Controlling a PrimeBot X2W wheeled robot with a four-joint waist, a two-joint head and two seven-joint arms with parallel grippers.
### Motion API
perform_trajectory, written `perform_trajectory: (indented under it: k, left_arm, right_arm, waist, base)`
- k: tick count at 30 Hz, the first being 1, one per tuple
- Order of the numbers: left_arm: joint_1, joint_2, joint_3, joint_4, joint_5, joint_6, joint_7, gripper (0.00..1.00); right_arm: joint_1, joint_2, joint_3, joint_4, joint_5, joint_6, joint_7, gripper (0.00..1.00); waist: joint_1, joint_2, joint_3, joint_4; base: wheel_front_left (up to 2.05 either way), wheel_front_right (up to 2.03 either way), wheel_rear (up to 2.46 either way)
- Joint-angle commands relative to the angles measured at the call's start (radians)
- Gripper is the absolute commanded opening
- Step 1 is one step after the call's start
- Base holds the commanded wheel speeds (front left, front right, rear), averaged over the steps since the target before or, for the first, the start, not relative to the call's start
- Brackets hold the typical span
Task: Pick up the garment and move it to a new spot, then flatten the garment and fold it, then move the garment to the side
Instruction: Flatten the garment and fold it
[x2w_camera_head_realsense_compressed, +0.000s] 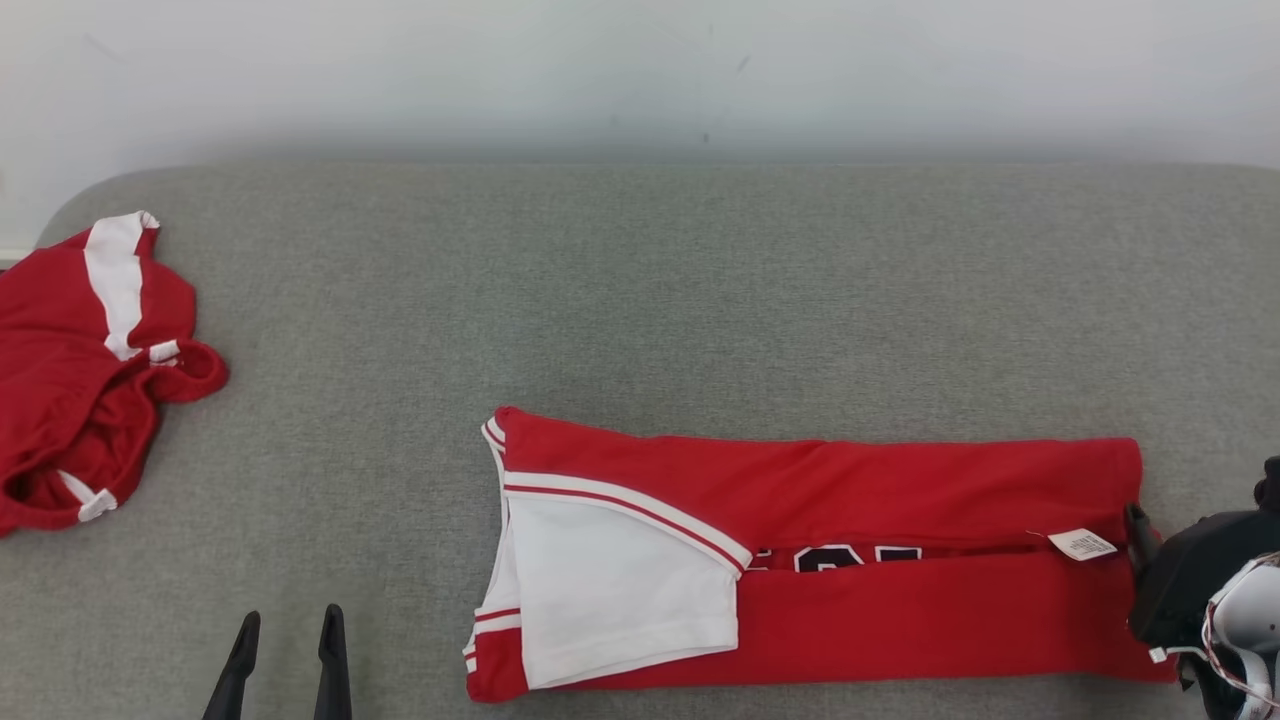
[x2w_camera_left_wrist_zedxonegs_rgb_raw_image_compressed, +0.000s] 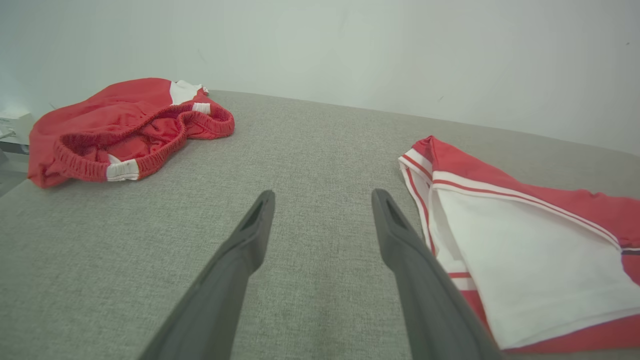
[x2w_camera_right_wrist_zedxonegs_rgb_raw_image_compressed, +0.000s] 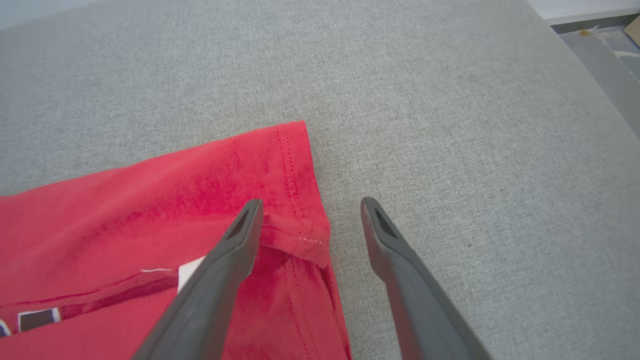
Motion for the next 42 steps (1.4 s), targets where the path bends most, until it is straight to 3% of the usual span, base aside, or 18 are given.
perform_trajectory:
  k: [1, 11, 23, 24, 25, 26, 27, 28, 37, 42]
  left_arm:
    - [-0.011, 0.006, -0.001, 0.002, -0.010, 0.002, -0.003, 1.00]
    - [-0.030, 0.009, 0.001, 0.000, -0.016, 0.002, -0.003, 1.00]
    - [-0.047, 0.009, 0.002, 0.011, -0.017, 0.002, -0.003, 1.00]
    - [-0.047, 0.010, 0.002, 0.012, -0.019, 0.002, -0.003, 1.00]
    - [-0.047, 0.011, 0.002, 0.013, -0.020, 0.002, -0.003, 1.00]
    - [-0.048, 0.012, 0.001, 0.014, -0.021, 0.002, -0.003, 1.00]
    - [-0.050, 0.013, 0.000, 0.014, -0.023, 0.002, -0.003, 1.00]
    - [-0.050, 0.014, -0.002, 0.015, -0.024, 0.002, -0.003, 1.00]
    - [-0.052, 0.014, 0.000, 0.017, -0.018, 0.002, -0.003, 1.00]
    - [-0.046, 0.011, 0.001, 0.018, -0.018, 0.002, -0.003, 1.00]
  right_arm:
    - [-0.002, 0.009, -0.006, 0.015, -0.010, -0.002, -0.005, 1.00]
    - [-0.036, 0.017, -0.052, 0.128, -0.044, -0.002, -0.027, 1.00]
    - [-0.049, 0.032, -0.050, 0.237, -0.047, -0.002, -0.011, 1.00]
    - [-0.046, 0.035, -0.044, 0.247, -0.043, -0.002, -0.004, 0.83]
    - [-0.042, 0.037, -0.038, 0.256, -0.040, -0.002, 0.003, 0.43]
    - [-0.039, 0.040, -0.033, 0.264, -0.036, -0.002, 0.012, 0.30]
    - [-0.034, 0.041, -0.029, 0.269, -0.033, -0.002, 0.015, 0.10]
    - [-0.029, 0.042, -0.023, 0.275, -0.035, -0.002, 0.022, 0.00]
    - [-0.022, 0.034, -0.010, 0.276, -0.018, -0.002, -0.011, 0.00]
    - [-0.049, 0.001, -0.069, 0.253, -0.031, -0.004, -0.068, 0.00]
  waist:
    - [0.0000, -0.0001, 0.008, 0.014]
    - [0.0000, -0.0001, 0.048, 0.055]
    - [0.0000, -0.0001, 0.068, 0.058]
    - [0.0000, -0.0001, 0.068, 0.057]
    - [0.0000, -0.0001, 0.068, 0.055]
    - [0.0000, -0.0001, 0.068, 0.054]
    - [0.0000, -0.0001, 0.068, 0.053]
    - [0.0000, -0.0001, 0.067, 0.053]
    - [0.0000, -0.0001, 0.064, 0.048]
    - [0.0000, -0.0001, 0.058, 0.043]
  base:
    - [0.00, 0.00, 0.00]
    - [0.00, 0.00, 0.00]
    - [0.00, 0.00, 0.00]
    - [0.00, 0.00, 0.00]
    - [0.00, 0.00, 0.00]
    - [0.00, 0.00, 0.00]
    - [0.00, 0.00, 0.00]
    - [0.00, 0.00, 0.00]
    - [0.00, 0.00, 0.00]
    - [0.00, 0.00, 0.00]
